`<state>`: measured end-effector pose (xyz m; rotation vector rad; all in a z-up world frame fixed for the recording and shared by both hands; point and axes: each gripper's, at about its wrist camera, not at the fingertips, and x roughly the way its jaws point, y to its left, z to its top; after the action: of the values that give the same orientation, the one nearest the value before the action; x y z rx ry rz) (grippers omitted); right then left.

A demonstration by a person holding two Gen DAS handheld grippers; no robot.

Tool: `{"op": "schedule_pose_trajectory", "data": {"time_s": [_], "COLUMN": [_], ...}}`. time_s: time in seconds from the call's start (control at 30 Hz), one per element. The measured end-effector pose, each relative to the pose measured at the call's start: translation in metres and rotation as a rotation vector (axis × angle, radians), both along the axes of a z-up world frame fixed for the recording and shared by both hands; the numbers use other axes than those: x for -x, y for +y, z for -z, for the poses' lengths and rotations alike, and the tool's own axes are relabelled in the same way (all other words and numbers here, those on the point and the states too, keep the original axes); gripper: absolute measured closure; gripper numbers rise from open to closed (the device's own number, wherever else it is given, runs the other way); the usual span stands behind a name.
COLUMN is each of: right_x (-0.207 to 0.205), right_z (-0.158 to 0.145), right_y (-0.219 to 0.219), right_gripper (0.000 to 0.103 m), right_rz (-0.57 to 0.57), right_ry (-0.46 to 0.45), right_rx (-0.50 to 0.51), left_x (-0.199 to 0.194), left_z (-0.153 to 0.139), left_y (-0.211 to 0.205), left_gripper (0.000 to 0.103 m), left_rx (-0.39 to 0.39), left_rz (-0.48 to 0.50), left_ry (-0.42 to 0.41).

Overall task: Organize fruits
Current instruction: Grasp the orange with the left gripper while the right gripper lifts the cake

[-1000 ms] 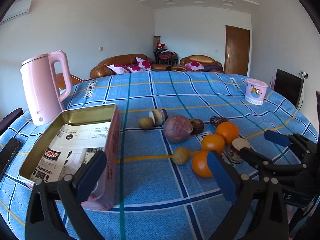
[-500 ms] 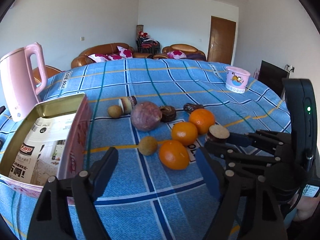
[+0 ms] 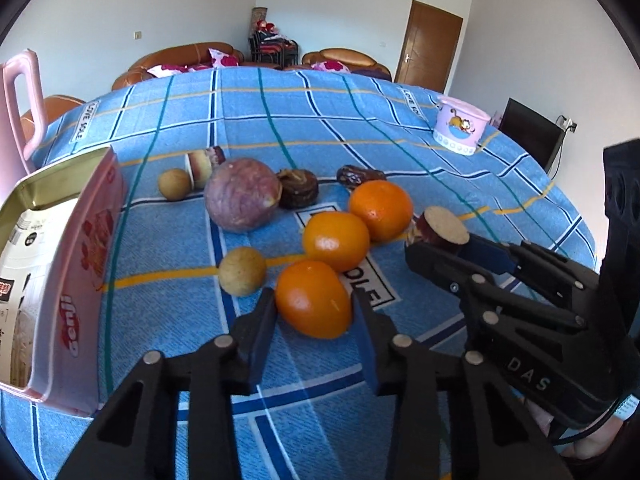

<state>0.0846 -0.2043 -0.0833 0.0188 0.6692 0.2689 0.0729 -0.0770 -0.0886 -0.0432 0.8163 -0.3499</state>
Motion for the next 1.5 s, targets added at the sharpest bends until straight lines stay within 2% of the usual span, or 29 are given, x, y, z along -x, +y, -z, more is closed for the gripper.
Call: {"op": "schedule_pose_trajectory", "data": {"time_s": [0.17,0.47,1.0,1.5], "right_x": [0.003,0.010,0.023,0.033], "right_z": [0.000,-0.003,-0.007,-0.010], "right_y": [0.000,-0.001,-0.001,-0.003], "right_gripper": [0.067,0.067,0.067,0.067], "right_rz": [-0.013,-0.045,-0.081,-0.107], "right_ry": [-0.014,-0.069,-0.167,-0.236], "right_rx": [0.001,-0.036,-0.049,-0.063], "left_x": [0.002,0.011,0.030,0.042], "left_z": [0.000,-0.007,-0.019,-0.025], "left_y": [0.003,0.006,0.004,0.004], "left_gripper": [0.067,0.067,0.067,0.068], "left_rx": [0.038,0.032,-0.026,-0.025], "left_rz": [0.007,-0.012,-0.040,-0.054], "left_ry": [-0.008,-0.089,-0.237,-0.320]}}
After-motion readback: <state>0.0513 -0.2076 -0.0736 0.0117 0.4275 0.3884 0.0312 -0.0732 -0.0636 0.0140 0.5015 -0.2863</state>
